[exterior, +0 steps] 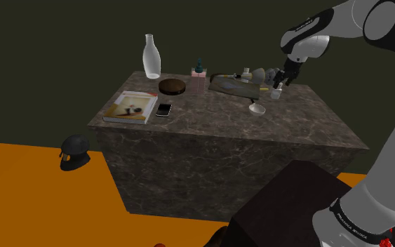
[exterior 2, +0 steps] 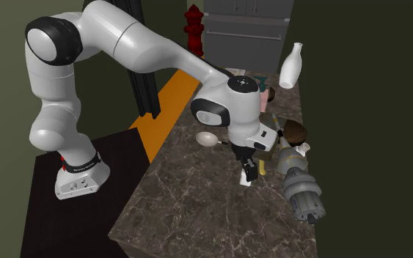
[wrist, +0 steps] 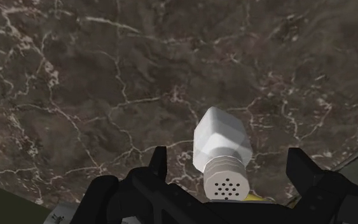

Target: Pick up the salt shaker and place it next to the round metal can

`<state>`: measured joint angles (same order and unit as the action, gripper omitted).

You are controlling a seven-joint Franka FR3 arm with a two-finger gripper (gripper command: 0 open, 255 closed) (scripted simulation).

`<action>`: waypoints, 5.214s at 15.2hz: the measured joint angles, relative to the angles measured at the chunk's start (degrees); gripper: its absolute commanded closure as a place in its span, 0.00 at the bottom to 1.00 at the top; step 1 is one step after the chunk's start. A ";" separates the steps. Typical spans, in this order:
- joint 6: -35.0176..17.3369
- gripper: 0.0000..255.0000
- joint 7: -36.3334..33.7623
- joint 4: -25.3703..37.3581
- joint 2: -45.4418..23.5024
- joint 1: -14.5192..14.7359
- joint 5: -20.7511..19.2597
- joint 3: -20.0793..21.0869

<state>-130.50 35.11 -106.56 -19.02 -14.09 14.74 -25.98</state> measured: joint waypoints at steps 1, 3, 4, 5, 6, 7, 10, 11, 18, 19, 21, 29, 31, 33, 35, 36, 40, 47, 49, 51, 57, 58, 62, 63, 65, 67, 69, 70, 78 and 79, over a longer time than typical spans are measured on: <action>0.00 1.00 0.00 0.00 0.00 0.00 0.00 0.00; 0.00 1.00 0.00 0.01 0.01 0.00 0.00 0.00; 0.00 1.00 0.00 0.01 0.01 0.00 0.00 0.00; 0.00 1.00 0.00 0.01 0.01 0.00 0.00 0.00; 0.00 1.00 -0.01 0.01 0.01 0.00 0.00 0.00; 0.00 1.00 -0.01 0.01 0.01 0.00 0.00 0.00; 0.00 1.00 0.00 0.02 0.00 0.00 0.00 0.00; 0.26 1.00 -0.14 0.10 0.20 0.07 -0.15 -0.05; 4.47 1.00 -1.33 2.50 2.30 0.43 -1.77 -0.72; 5.12 1.00 -1.47 2.63 2.87 0.50 -2.11 -0.86; 6.40 1.00 -1.87 3.72 3.12 0.59 -2.42 -0.94; 11.91 1.00 -3.03 7.62 5.00 0.80 -3.88 -1.43; 13.30 1.00 -3.33 8.80 5.26 0.84 -4.13 -1.49; 14.92 1.00 -3.53 10.10 5.63 0.81 -4.42 -1.60; 16.24 1.00 -3.63 11.34 5.74 0.73 -4.53 -1.67; 17.01 1.00 -3.77 12.06 5.80 0.74 -4.62 -1.69; 20.00 1.00 -4.17 14.72 6.21 0.70 -4.97 -1.81; 20.39 1.00 -10.06 13.22 8.80 4.56 -7.29 -0.14; 20.13 1.00 -12.64 12.84 9.19 6.13 -7.96 0.74; 19.76 1.00 -15.65 11.68 10.22 8.03 -8.96 1.78; 19.63 1.00 -23.59 12.56 9.55 12.58 -10.29 4.74; 19.45 1.00 -24.99 12.44 9.56 13.40 -10.57 5.25; 20.31 1.00 -29.64 14.96 7.95 15.99 -11.00 7.03; 20.30 1.00 -30.65 15.52 7.36 16.56 -11.03 7.43; 21.48 1.00 -33.14 18.03 6.03 17.94 -11.18 8.35; 21.65 1.00 -35.44 19.68 4.50 19.25 -11.25 9.21; 22.36 1.00 -37.67 21.84 3.02 20.52 -11.37 9.99; 22.55 1.00 -38.90 22.57 2.47 21.29 -11.53 10.40; 27.97 1.00 -47.15 37.56 -7.34 25.76 -11.40 13.11; 28.84 1.00 -48.06 40.23 -9.16 26.16 -11.30 13.40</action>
<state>-101.66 -12.95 -66.32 -28.18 12.08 3.44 -12.59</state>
